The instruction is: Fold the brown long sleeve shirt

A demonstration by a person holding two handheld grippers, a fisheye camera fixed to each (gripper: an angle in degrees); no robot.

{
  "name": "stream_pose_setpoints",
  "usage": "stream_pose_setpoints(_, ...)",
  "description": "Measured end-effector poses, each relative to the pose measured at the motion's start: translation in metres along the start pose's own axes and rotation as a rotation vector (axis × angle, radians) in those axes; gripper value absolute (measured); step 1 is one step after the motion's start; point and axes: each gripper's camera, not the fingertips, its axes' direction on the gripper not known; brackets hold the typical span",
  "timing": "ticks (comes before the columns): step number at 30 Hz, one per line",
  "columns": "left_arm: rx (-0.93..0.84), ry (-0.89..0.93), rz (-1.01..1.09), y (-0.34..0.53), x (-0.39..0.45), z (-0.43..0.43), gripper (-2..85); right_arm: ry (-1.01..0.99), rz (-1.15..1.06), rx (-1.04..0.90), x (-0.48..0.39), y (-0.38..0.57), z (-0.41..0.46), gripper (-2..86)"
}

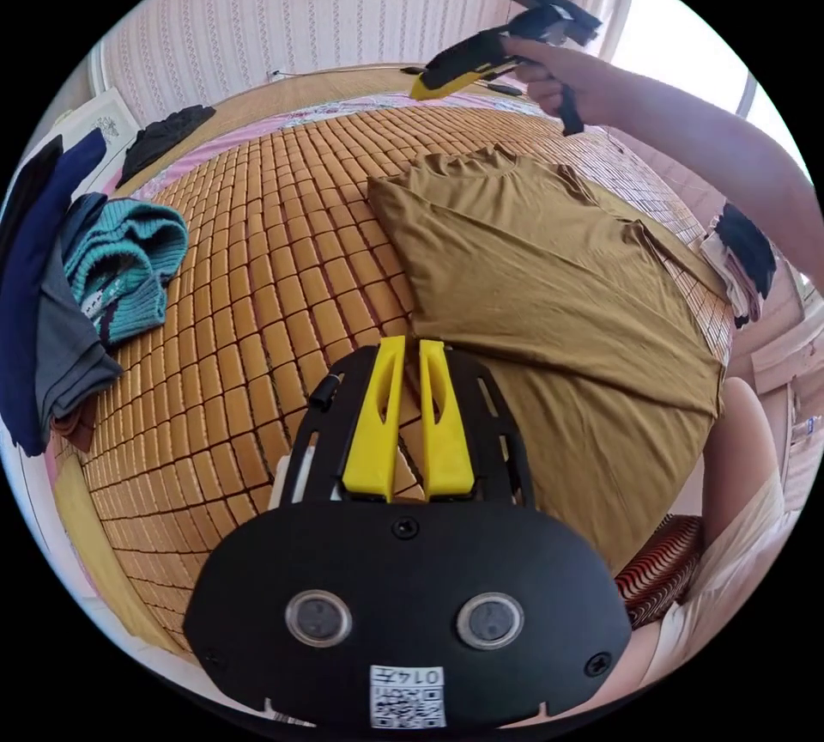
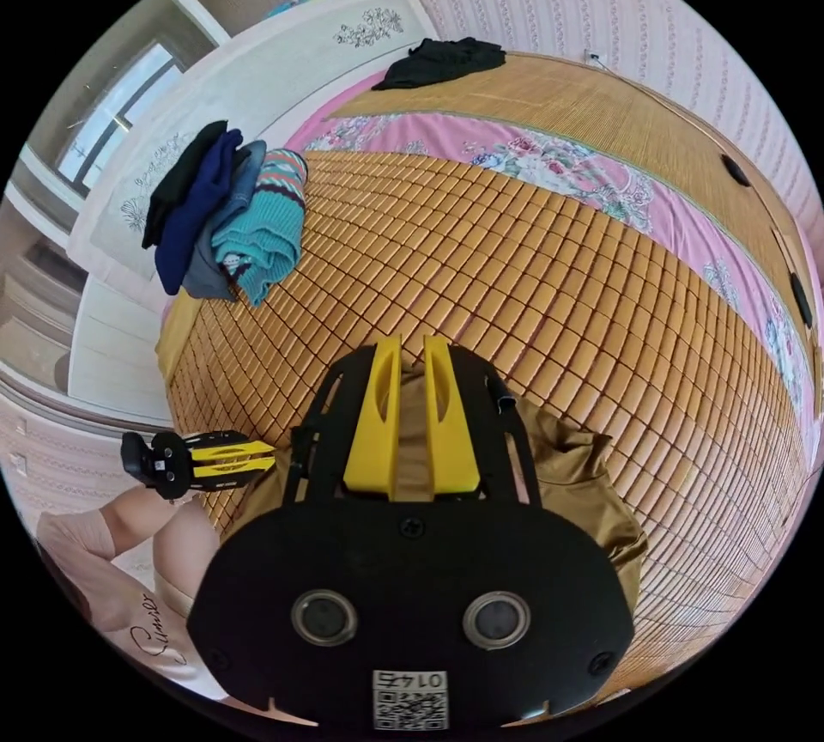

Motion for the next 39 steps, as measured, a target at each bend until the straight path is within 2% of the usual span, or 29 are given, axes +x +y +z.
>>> stream_pose_setpoints(4,-0.039,-0.057,-0.014,0.019,-0.009,0.000,3.1,0.039,-0.020,0.110,0.006,0.092,-0.070,4.8)
stream_pose_setpoints(7,-0.020,-0.075,0.012,0.037,-0.005,-0.014,2.3,0.145,0.089,0.170,0.021,0.203,-0.122,5.2)
stream_pose_setpoints(12,0.039,-0.077,0.151,0.040,0.043,-0.041,3.4,0.458,0.557,0.328,0.052,0.417,-0.192,7.1)
stream_pose_setpoints(15,0.082,0.055,0.253,0.020,0.084,-0.047,5.8,0.573,0.813,0.371,0.075,0.492,-0.215,8.0)
stream_pose_setpoints(20,0.218,-0.001,0.522,-0.028,0.196,-0.041,7.3,0.862,1.054,0.427,0.108,0.549,-0.254,9.6)
stream_pose_setpoints(27,0.259,0.074,0.788,-0.080,0.337,0.015,9.0,0.772,1.244,0.456,0.162,0.606,-0.278,11.1)
stream_pose_setpoints(32,0.123,0.219,0.865,-0.118,0.428,0.082,11.2,0.775,1.301,0.485,0.175,0.617,-0.287,9.7)
stream_pose_setpoints(39,0.020,0.267,0.921,-0.158,0.514,0.150,11.4,0.667,1.360,0.587,0.182,0.652,-0.304,3.2)
